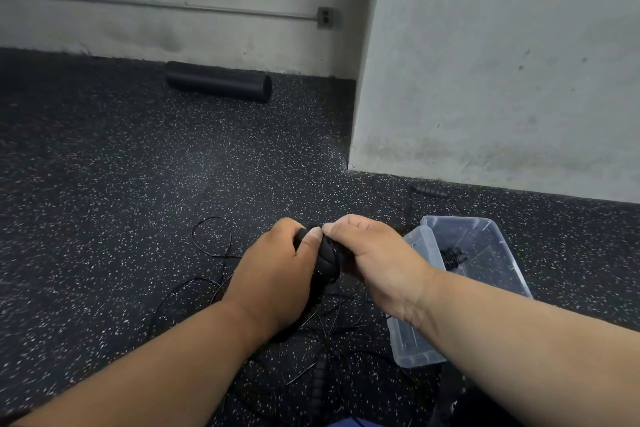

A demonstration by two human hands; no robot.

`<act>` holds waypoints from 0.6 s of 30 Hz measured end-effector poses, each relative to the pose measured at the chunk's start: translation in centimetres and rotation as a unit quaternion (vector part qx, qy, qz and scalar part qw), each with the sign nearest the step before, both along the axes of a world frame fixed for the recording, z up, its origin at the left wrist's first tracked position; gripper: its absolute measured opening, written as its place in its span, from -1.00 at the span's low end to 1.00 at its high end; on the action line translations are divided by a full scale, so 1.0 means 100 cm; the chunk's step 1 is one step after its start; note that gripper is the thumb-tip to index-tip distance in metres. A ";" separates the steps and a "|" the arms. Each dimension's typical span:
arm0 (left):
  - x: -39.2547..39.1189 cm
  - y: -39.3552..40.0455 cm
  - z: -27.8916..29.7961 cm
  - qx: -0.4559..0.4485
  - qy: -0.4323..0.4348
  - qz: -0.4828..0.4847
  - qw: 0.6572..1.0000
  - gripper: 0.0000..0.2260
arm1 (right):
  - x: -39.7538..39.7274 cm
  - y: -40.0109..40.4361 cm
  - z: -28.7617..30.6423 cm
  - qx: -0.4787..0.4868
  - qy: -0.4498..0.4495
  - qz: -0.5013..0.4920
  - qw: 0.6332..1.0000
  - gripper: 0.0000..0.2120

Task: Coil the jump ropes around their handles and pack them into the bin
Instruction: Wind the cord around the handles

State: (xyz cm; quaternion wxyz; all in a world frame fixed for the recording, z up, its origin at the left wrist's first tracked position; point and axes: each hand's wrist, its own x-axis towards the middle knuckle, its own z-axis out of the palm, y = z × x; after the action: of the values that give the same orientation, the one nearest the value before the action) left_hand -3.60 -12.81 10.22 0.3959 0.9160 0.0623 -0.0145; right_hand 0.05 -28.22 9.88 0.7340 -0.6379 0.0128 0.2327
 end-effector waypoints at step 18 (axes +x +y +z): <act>0.008 0.008 0.002 -0.084 -0.005 0.021 0.996 -0.71 | -0.010 0.006 0.000 -0.053 -0.116 -0.021 0.992 -0.40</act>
State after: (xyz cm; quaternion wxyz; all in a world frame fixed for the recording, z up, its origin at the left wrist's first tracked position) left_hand -2.75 -12.02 10.40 0.4722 0.8780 0.0781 -0.0065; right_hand -0.98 -27.62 9.89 0.7007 -0.6979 -0.0466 0.1408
